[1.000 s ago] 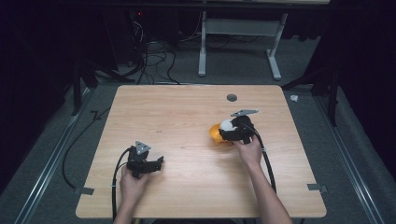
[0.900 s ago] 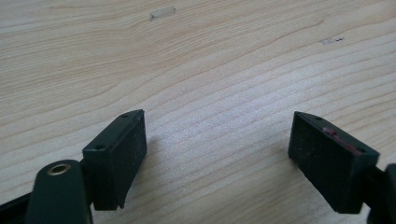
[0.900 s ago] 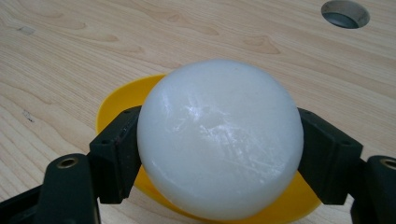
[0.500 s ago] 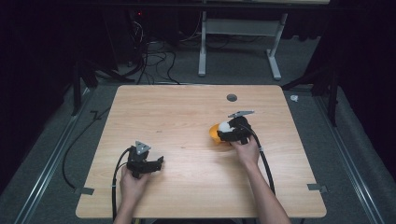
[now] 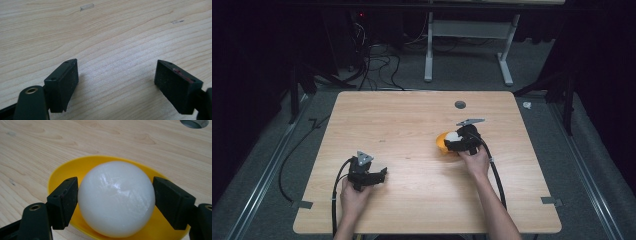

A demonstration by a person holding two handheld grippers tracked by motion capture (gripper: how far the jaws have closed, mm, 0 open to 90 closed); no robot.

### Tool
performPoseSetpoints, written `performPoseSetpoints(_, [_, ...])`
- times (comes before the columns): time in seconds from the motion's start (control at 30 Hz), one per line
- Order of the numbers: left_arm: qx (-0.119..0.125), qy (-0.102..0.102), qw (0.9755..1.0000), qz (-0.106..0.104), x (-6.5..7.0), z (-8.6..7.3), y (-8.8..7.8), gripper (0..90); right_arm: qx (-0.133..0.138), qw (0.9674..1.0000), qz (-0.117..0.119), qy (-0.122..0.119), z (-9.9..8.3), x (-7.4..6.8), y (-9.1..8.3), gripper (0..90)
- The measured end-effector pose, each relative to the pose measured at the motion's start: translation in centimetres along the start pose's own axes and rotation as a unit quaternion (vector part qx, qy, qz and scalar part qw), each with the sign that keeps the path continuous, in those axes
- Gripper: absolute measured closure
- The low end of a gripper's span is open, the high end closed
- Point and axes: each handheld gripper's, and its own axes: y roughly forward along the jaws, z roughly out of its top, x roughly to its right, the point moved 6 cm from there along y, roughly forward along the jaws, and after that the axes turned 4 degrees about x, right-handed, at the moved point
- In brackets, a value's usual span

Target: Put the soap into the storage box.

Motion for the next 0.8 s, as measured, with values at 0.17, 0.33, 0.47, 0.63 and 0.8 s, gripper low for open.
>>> performPoseSetpoints(0.17, [0.000,0.000,1.0000,0.000,0.0,0.0,0.0,19.9,0.006,1.0000,0.006,0.005,0.1,0.2,-0.4,23.0])
performPoseSetpoints(0.33, [0.000,0.000,1.0000,0.000,0.0,0.0,0.0,19.9,0.007,0.9999,0.004,0.007,0.1,0.2,-0.6,23.2])
performPoseSetpoints(0.47, [0.000,0.000,1.0000,0.000,0.0,0.0,0.0,19.9,0.008,1.0000,0.003,0.004,0.1,0.1,-0.8,23.5])
performPoseSetpoints(0.63, [0.000,0.000,1.0000,0.000,0.0,0.0,0.0,19.9,0.012,0.9999,-0.002,0.003,0.2,0.2,-1.1,23.8])
performPoseSetpoints(0.8, [0.000,0.001,1.0000,0.000,0.0,0.0,0.0,19.9,0.022,0.9997,-0.001,0.007,0.2,0.4,-1.8,23.9])
